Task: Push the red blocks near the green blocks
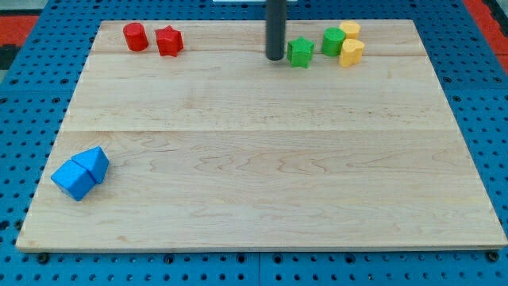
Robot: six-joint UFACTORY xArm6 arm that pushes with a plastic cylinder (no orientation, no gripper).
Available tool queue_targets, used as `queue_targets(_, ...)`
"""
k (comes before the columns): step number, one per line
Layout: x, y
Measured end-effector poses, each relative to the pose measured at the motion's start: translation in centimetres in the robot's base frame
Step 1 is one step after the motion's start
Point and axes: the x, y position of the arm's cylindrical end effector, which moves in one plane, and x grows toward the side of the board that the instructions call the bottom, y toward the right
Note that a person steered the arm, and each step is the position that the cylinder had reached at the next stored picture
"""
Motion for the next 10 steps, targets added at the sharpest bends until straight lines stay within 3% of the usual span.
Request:
queue_targets(1,0.6,0.0)
queue_targets(2,2.7,-4.5)
queue_targets(4,0.7,-29.0)
queue_targets(5,-5.5,-32.7)
queue_targets(6,-6.6,-30.6)
queue_targets(7,-3.2,-27.1)
queue_targets(9,-2.6,-23.6)
queue_targets(10,-3.9,-17.7)
